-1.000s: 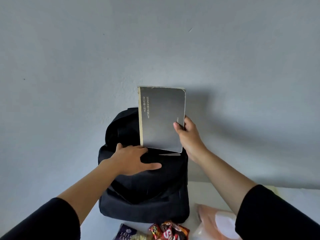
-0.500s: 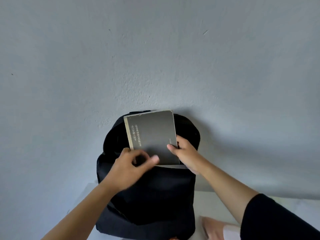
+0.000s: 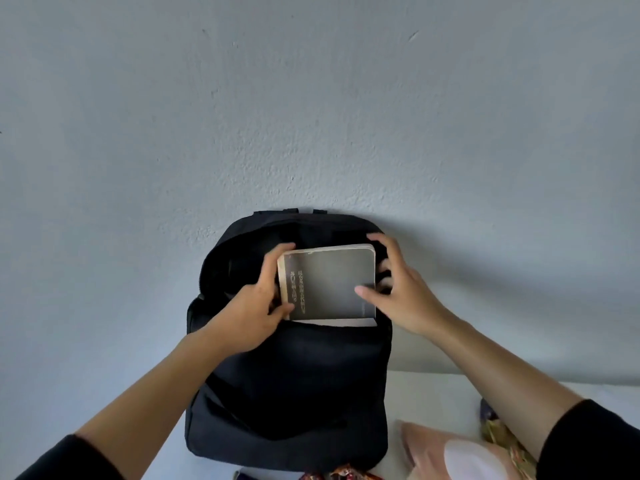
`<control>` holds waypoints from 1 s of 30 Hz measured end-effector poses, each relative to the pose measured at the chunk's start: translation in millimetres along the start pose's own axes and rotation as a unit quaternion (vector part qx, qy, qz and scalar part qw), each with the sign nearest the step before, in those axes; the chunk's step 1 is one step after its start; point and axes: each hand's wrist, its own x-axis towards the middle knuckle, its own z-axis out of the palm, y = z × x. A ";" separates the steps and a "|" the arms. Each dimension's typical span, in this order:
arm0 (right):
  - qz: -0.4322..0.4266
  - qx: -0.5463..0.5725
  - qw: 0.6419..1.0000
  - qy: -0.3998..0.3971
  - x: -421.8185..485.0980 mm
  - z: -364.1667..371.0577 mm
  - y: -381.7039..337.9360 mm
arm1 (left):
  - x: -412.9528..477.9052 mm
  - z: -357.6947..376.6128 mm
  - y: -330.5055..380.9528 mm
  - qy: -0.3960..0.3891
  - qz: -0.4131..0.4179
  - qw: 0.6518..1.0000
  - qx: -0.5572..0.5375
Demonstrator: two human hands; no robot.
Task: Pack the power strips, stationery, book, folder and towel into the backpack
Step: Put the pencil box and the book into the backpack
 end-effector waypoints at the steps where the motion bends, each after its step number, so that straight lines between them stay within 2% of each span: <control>1: -0.030 -0.002 0.999 0.028 1.0 -0.7 -1.0 | 3.2 -2.7 -0.5 0.028 0.007 0.999 -0.022; 3: -0.063 -0.042 0.996 0.040 1.6 1.2 3.8 | 13.1 -5.8 1.8 0.069 0.022 0.997 -0.013; 6: -0.051 -0.080 0.995 0.032 -5.3 6.7 11.1 | 17.6 -1.1 3.5 0.107 0.047 0.990 0.074; 12: -0.044 -0.040 0.998 0.038 -10.7 2.4 11.3 | 11.5 7.1 3.2 0.127 0.018 0.990 0.064; 14: -0.032 -0.060 0.998 0.004 -14.0 10.9 12.1 | 8.8 8.7 -0.8 0.111 -0.022 0.991 0.067; 16: -0.004 -0.077 0.996 -0.044 -20.0 23.7 16.2 | 6.0 13.2 -2.9 0.050 -0.058 0.990 0.120; 19: 0.032 -0.072 0.995 -0.063 -24.0 26.8 23.7 | 0.3 19.1 -2.3 -0.022 -0.047 0.989 0.139; 22: 0.056 -0.088 0.991 -0.083 -23.8 18.2 21.0 | 1.3 22.9 1.7 -0.032 -0.012 0.985 0.168; 25: 0.061 -0.121 0.986 -0.094 -25.8 19.4 9.2 | 3.0 28.0 5.3 0.006 0.002 0.980 0.196; 27: 0.045 -0.124 0.989 -0.068 -33.9 20.6 4.0 | -2.9 34.8 11.0 0.044 0.039 0.980 0.188; 30: -0.013 -0.076 0.996 0.046 -51.5 14.7 5.0 | -13.8 49.5 32.0 0.066 0.080 0.985 0.140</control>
